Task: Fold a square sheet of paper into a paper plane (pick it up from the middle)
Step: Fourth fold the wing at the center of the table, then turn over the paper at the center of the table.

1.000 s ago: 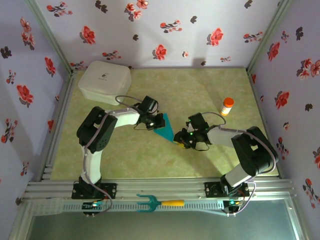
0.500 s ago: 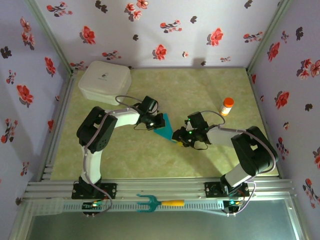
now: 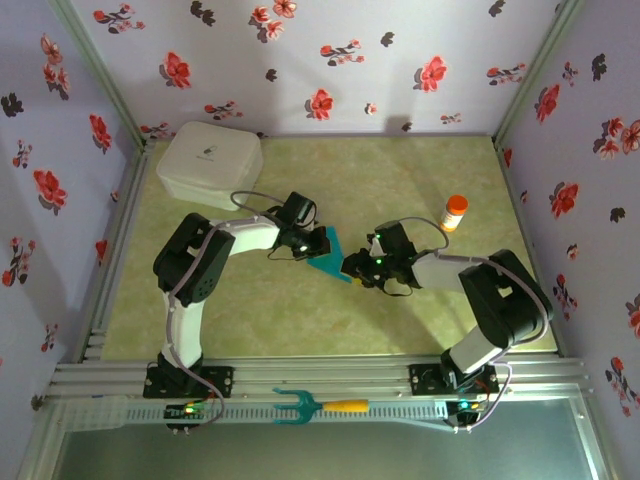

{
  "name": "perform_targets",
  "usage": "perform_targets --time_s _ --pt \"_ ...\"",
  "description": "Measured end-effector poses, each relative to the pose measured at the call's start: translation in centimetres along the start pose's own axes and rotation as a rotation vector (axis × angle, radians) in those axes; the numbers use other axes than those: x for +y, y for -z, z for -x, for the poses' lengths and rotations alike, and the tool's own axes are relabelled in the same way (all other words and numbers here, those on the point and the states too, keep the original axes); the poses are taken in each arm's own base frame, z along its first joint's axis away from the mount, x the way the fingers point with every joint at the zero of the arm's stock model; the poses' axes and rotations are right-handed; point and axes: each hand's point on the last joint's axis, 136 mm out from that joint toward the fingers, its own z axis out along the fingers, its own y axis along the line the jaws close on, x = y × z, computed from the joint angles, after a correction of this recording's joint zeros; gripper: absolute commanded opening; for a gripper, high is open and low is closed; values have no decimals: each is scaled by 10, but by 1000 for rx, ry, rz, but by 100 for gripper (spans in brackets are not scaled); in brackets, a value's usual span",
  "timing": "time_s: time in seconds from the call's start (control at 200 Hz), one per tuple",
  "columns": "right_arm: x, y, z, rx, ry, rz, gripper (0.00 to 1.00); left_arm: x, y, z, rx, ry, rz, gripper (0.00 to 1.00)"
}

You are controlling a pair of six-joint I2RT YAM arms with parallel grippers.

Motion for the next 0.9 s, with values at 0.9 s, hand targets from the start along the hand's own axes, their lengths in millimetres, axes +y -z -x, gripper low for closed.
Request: perform_targets --time_s 0.9 --pt "1 5 5 -53 38 4 4 -28 42 17 -113 -61 -23 28"
